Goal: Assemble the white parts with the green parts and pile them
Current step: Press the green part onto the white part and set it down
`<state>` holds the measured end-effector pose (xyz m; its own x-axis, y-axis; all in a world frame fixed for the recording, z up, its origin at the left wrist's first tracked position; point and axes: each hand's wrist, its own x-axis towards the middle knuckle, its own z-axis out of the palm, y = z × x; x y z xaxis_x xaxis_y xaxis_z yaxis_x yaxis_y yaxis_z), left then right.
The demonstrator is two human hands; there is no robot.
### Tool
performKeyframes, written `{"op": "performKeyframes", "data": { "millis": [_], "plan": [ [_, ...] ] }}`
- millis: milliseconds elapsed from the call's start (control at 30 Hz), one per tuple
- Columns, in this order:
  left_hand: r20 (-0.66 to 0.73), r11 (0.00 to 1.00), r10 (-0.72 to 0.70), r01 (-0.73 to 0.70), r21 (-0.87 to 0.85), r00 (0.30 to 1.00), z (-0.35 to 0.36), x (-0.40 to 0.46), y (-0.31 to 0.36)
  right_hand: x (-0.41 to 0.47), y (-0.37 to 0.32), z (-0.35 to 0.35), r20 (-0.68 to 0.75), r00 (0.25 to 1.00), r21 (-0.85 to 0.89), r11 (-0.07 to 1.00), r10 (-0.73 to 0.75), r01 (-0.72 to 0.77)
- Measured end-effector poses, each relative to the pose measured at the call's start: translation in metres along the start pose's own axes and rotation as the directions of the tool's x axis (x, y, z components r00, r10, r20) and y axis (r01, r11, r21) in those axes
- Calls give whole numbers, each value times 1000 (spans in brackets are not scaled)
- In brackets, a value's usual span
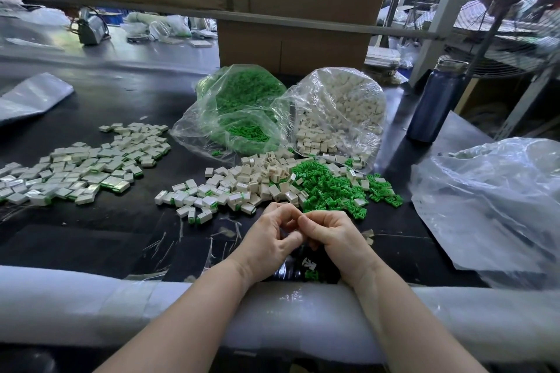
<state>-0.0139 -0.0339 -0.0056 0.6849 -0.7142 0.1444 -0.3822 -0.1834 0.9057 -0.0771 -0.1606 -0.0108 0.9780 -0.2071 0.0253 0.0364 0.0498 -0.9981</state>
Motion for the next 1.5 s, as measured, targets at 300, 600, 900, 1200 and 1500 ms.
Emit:
{"op": "performKeyframes", "data": {
  "millis": [300,600,900,1200,1500],
  "plan": [
    [-4,998,-15,15,-67,1000,0,1,-2,1,0,1,25,1000,-41,999,0,1],
    [11,1000,18,-19,10,1000,0,-2,2,-1,0,-2,30,1000,-11,1000,3,-3],
    [15,999,25,-26,25,1000,0,-1,-1,-1,0,-2,25,1000,-1,1000,-4,4],
    [-8,1000,8,-8,-15,1000,0,0,-1,0,1,0,15,1000,14,1000,-3,3],
    [10,1000,12,-11,-22,1000,1,-1,0,0,2,-2,10,1000,37,999,22,-22]
  ]
}}
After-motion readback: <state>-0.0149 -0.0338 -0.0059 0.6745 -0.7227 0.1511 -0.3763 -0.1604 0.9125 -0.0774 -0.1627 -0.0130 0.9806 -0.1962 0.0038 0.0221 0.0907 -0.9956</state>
